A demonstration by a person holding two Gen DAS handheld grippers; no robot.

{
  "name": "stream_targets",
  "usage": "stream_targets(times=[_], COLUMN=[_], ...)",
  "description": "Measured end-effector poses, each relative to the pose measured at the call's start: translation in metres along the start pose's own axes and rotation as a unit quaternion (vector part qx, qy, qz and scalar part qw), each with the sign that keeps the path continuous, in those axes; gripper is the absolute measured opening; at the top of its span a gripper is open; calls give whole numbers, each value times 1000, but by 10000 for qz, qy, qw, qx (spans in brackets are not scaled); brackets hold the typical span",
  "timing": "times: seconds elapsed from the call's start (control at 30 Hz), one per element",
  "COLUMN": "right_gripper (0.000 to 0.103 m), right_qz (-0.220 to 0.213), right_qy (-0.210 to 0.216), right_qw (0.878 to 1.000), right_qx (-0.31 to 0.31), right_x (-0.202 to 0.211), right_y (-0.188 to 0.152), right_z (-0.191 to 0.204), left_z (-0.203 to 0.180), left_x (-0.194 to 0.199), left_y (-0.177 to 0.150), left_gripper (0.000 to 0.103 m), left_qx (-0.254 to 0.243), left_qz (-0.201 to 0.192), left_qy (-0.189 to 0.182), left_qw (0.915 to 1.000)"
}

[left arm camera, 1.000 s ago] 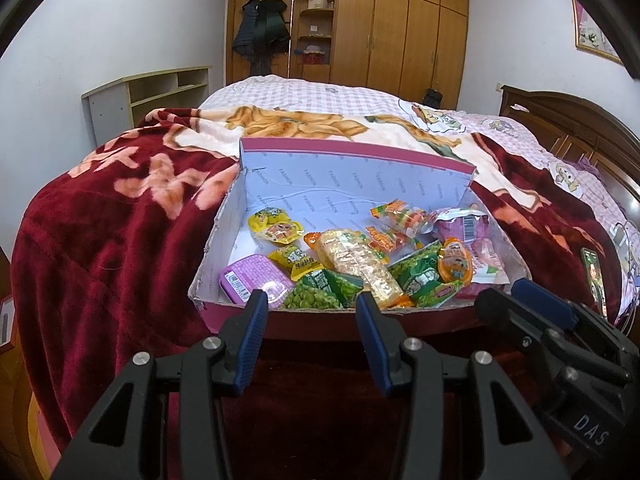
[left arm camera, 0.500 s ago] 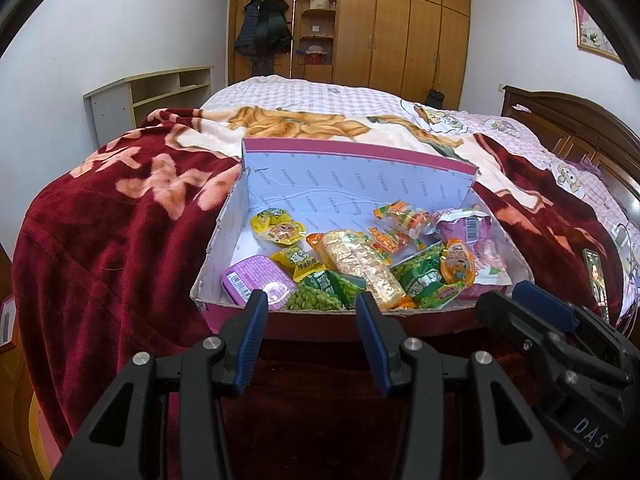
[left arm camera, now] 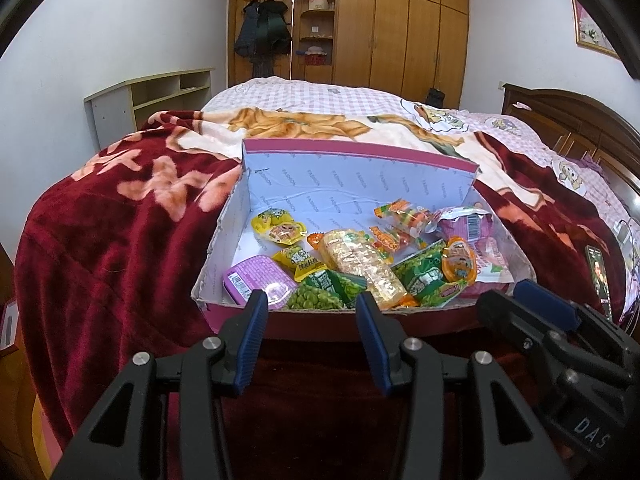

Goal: Organize snacks

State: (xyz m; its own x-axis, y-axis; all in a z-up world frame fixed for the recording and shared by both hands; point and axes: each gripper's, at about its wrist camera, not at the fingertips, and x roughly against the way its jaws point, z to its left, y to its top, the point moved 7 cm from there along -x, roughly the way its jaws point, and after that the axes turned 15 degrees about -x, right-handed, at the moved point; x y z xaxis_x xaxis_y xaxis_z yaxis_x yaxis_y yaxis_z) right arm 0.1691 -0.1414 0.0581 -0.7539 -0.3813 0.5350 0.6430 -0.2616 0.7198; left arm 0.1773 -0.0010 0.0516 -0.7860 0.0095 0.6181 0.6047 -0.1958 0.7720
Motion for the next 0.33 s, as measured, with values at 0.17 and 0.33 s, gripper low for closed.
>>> stream_targets(times=[0.17,0.33], right_gripper=[58,58], right_qz=[1,2], right_qy=[1,2], right_qw=[10000,10000], right_qx=[0,0], right_x=[0,0], right_y=[0,0], right_z=[0,0], left_z=[1,2], left_x=[2,3], left_y=[-1,-2], left_gripper=[48,48], left_qx=[24,28], left_qz=[26,46], left_qy=[15,36], left_qw=[10000,10000])
